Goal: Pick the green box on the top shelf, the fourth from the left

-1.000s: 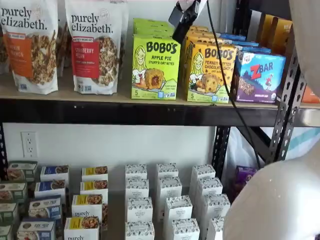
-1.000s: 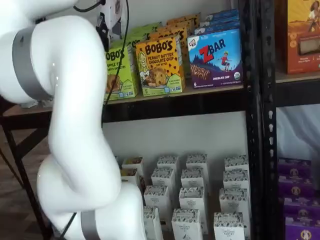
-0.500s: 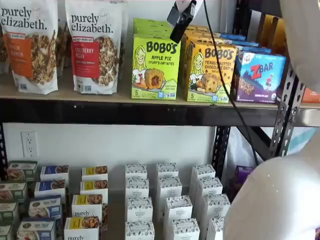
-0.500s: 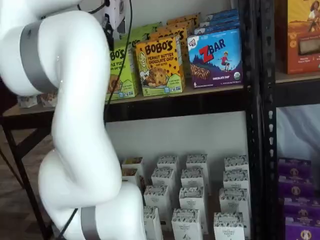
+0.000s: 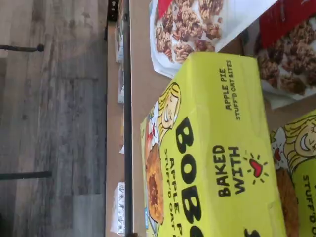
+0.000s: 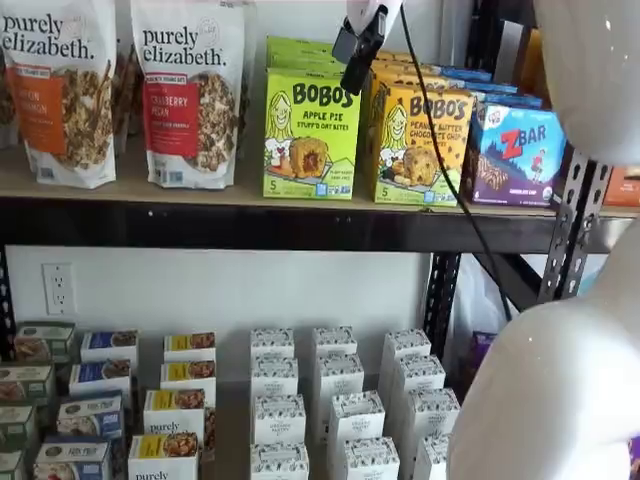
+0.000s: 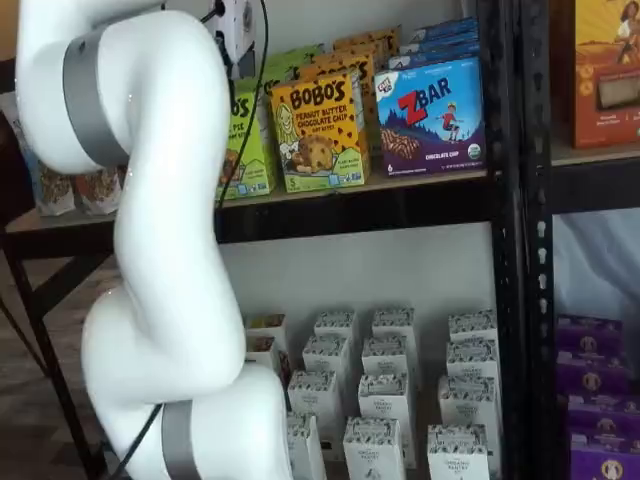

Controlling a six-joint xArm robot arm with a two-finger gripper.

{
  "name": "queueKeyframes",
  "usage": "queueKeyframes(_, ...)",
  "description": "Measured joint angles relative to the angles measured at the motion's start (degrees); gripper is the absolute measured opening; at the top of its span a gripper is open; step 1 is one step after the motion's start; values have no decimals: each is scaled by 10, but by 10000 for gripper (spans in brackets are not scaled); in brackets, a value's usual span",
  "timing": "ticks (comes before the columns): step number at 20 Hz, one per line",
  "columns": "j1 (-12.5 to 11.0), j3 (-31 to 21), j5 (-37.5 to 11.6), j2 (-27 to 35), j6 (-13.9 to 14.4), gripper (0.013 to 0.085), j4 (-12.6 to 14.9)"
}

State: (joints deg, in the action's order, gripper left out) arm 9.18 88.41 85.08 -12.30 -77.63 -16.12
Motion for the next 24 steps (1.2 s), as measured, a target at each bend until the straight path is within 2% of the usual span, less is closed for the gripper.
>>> queueKeyframes(7, 2, 19, 19, 20, 0, 850, 11)
queueKeyframes(24, 11, 20, 22, 45, -1, 850, 37)
